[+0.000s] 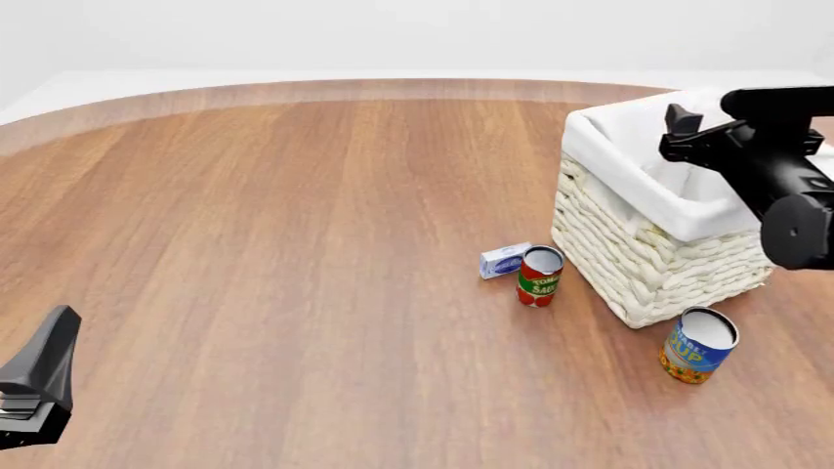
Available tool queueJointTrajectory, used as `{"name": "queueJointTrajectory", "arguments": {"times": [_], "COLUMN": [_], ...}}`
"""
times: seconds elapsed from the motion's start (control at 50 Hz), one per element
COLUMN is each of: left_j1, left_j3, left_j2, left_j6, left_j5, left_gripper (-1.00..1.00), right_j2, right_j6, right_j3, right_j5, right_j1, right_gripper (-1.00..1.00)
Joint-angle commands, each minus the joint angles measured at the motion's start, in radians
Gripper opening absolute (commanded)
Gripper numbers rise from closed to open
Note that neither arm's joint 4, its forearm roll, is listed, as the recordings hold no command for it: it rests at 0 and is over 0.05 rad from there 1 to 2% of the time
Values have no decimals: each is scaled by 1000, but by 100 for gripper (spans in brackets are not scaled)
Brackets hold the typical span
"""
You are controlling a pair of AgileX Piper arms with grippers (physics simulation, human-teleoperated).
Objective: Pick up the ketchup, and put it in the basket.
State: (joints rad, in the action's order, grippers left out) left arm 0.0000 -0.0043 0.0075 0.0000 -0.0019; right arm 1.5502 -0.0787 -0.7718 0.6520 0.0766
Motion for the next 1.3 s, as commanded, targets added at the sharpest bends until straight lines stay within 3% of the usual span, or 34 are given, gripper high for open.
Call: {"name": "queueJointTrajectory", "arguments": {"times": [0.02, 0.48, 0.64, 0.84, 1.3], "left_j1": [0, 0, 0, 0, 0], "left_j3": [0, 0, 0, 0, 0], "left_j2": [0, 0, 0, 0, 0], "left_j6": [0, 0, 0, 0, 0], "left_j5": [0, 0, 0, 0, 0], "left_gripper": [100, 100, 100, 100, 100], "right_j2": [-2, -4, -6, 13, -3], "right_j6": [6, 34, 65, 158, 207], "right_j3": [1, -15, -20, -44, -44], "right_j5": [-1, -21, -34, -72, -94], "right_j1": [-8, -40, -37, -49, -86], "right_gripper": [100, 100, 100, 100, 100]}}
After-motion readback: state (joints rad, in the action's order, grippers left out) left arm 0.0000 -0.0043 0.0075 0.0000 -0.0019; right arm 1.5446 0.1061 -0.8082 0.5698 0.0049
